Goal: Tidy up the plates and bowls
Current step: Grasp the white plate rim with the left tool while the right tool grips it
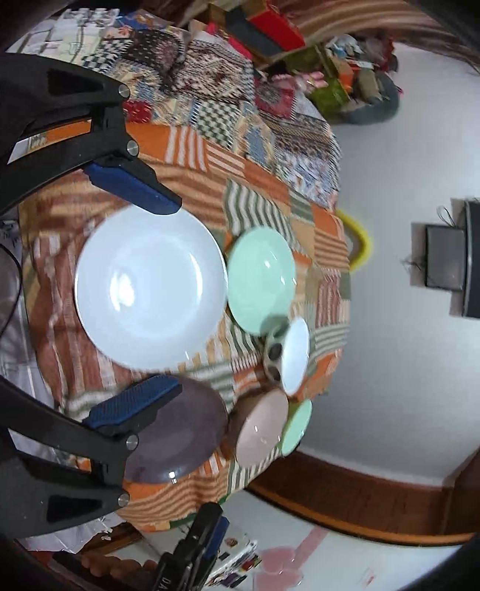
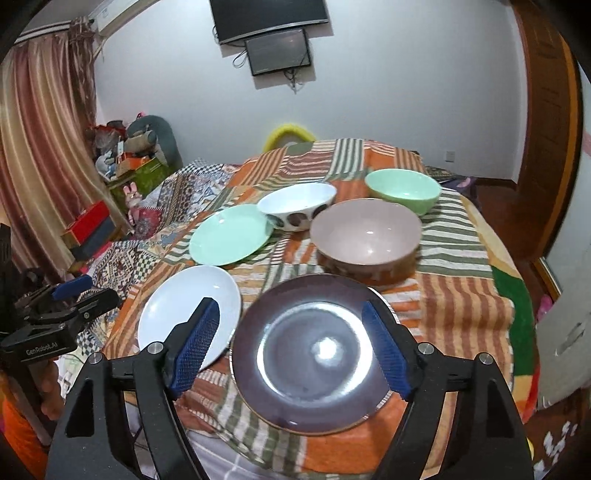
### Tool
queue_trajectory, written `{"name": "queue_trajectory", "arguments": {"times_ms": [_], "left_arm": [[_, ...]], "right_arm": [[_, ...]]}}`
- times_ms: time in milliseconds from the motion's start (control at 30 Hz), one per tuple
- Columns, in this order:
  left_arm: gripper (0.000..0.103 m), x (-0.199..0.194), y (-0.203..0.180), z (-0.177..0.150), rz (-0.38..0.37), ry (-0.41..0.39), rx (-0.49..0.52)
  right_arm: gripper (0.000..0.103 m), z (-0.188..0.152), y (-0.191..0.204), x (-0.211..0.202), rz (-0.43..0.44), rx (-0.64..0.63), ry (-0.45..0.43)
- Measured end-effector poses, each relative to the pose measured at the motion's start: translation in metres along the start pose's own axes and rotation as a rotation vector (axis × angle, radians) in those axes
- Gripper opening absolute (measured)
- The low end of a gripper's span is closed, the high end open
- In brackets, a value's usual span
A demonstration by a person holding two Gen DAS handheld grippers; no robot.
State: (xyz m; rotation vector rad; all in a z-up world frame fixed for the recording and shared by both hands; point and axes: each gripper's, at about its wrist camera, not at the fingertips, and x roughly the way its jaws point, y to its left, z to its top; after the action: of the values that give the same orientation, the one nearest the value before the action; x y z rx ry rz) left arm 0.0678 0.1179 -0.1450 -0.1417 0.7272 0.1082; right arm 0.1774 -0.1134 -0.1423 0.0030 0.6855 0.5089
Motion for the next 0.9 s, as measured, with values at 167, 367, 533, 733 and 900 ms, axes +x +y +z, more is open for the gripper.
{"name": "queue_trajectory", "arguments": {"times_ms": [167,367,533,733,900], "left_arm": [[0.09,0.018,0.031,-0.012,0.038,0.051,-0.042],[0.079,0.041,0.065,-0.028,0.05,0.101,-0.114],[0.052,0.057,0.088,-0.037,0.021,0.15,-0.177],[0.031,0.069,0.091,-0.039,0.004,0.148,-0.164],[0.03,0.083,0.09,-0.035,-0.007,0.145,-0.146]], "right_arm": [[0.077,0.003,0.019,0.024,0.013,-0.043,0.037],[0.077,0.003,0.038,0.057,0.052,-0.067,0.1],[0.076,0.002,0.047,0.081,0.076,-0.088,0.148],[0.054,0.003,0.055,0.109,0.103,-0.096,0.214],[0.042,0.001,0.06,0.128,0.12,-0.106,0.265]]}}
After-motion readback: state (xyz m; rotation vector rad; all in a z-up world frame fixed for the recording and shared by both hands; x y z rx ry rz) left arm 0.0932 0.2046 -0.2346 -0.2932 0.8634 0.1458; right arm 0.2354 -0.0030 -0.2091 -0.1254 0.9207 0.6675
